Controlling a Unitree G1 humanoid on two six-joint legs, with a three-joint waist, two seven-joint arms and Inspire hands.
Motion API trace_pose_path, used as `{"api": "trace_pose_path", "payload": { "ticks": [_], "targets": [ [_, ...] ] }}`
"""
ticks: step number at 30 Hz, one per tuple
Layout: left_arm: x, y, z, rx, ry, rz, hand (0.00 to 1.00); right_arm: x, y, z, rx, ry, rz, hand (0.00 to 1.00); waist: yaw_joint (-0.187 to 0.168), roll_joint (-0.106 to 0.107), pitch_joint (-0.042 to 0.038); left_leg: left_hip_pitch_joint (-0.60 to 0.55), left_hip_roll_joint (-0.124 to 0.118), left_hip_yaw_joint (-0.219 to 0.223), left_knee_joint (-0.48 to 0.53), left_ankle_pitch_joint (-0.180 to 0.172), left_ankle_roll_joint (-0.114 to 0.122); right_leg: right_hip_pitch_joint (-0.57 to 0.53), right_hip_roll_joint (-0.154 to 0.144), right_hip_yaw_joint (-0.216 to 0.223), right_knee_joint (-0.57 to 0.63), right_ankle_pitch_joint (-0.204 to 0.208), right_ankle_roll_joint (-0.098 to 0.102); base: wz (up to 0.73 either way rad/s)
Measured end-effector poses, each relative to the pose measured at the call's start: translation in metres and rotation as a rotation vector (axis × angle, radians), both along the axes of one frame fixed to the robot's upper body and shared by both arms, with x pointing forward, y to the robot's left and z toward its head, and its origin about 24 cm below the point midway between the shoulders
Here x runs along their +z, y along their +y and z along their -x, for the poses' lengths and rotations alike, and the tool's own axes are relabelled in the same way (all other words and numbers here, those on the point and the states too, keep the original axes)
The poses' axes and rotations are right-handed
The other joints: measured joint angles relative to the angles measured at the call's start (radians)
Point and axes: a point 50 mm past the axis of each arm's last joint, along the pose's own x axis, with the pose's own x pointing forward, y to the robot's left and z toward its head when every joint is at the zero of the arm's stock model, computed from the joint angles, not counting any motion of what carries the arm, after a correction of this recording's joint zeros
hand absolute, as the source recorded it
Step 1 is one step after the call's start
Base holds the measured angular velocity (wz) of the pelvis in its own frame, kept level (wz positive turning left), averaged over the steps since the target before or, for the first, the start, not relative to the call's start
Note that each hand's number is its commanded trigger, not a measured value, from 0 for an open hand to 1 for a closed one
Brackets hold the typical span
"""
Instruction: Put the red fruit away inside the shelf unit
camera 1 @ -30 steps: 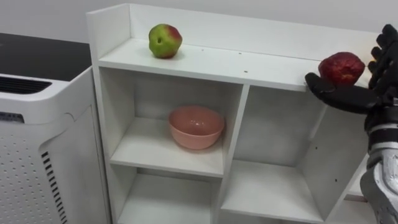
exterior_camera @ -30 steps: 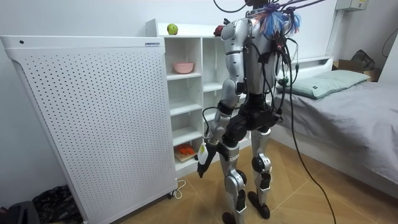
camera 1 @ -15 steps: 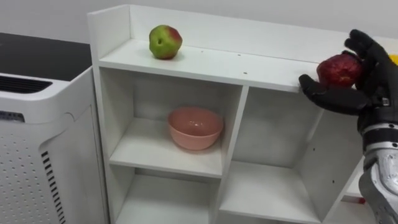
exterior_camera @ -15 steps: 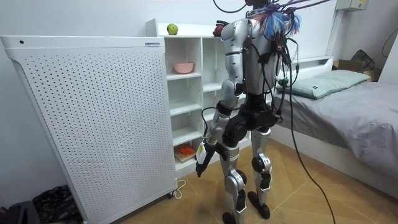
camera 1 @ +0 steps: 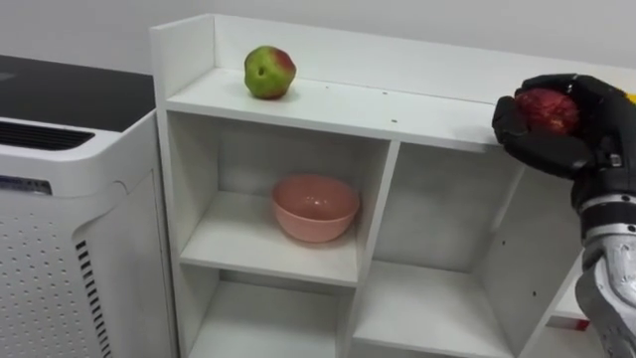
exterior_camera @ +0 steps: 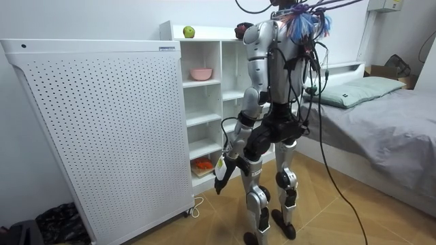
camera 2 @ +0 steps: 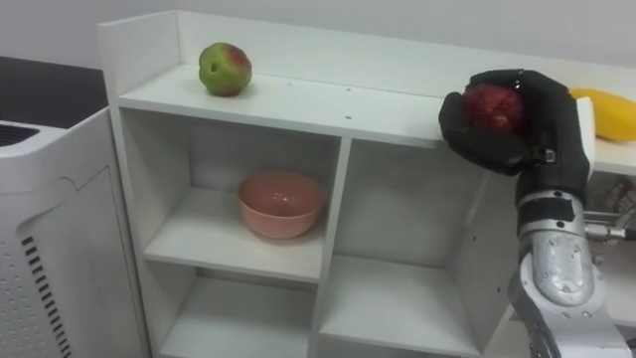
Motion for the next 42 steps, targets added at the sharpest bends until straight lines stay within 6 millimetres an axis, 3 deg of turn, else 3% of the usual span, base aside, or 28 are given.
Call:
{"api": "trace_pose_path", "payload": {
  "ticks": [7,13,19,26,30,33,36,42],
  "targets": [
    [0.0,0.0,-0.003,0.006,-0.003,-0.004,0.0,0.002,-0.001,0.001,0.03,-0.007,-0.031,1.0,0.0,0.008,-0.0027,0.002,0.0,0.001,-0.001,0.0,0.0,0.002,0.0,0.006,-0.001,0.0,0.0,0.0],
    [0.0,-0.001,-0.002,-0.009,0.005,-0.005,0.0,0.003,0.013,0.012,0.14,-0.022,-0.023,1.0,-0.005,0.021,-0.009,0.008,0.001,0.011,-0.004,0.0,0.0,0.001,0.003,0.019,-0.001,0.0,0.0,-0.05],
    [0.0,-0.001,0.001,-0.012,0.011,-0.004,0.0,0.0,0.045,0.03,0.339,-0.039,0.015,1.0,-0.003,0.024,-0.0108,0.017,0.002,0.018,-0.004,0.0,0.0,0.0,0.004,0.032,0.0,0.0,-0.001,-0.05],
    [-0.001,-0.001,0.003,-0.01,0.013,0.0,0.0,0.021,0.078,0.049,0.587,-0.138,0.022,1.0,0.025,0.032,-0.0111,0.022,0.011,0.04,-0.008,0.0,0.0,0.0,0.008,0.044,0.002,0.003,-0.004,-0.06],
    [0.0,-0.001,0.001,-0.009,0.01,0.0,0.0,0.023,0.093,0.055,0.716,-0.148,0.039,1.0,0.025,0.033,-0.0114,0.015,0.01,0.04,-0.008,0.0,-0.001,-0.005,0.01,0.048,0.002,0.004,-0.006,0.0],
    [0.0,-0.001,-0.003,-0.027,0.0,0.002,0.0,0.02,0.102,0.056,0.792,-0.141,0.028,1.0,0.025,0.031,-0.0134,0.006,0.011,0.045,-0.005,0.001,-0.002,-0.016,0.012,0.054,0.003,0.007,-0.008,-0.07],
    [-0.002,-0.006,-0.009,-0.068,0.0,0.011,0.0,0.009,0.112,0.056,0.858,-0.099,0.035,1.0,0.024,0.04,-0.0087,0.005,0.012,0.054,-0.005,0.001,-0.002,-0.021,0.013,0.062,0.003,0.008,-0.009,-0.09],
    [-0.003,-0.013,-0.029,-0.082,-0.028,0.034,0.0,-0.031,0.119,0.042,0.89,0.065,-0.019,1.0,0.028,0.058,-0.0079,-0.055,0.014,0.061,0.017,0.002,-0.003,-0.087,0.01,0.062,0.023,0.013,-0.013,-0.05]
  ]
}}
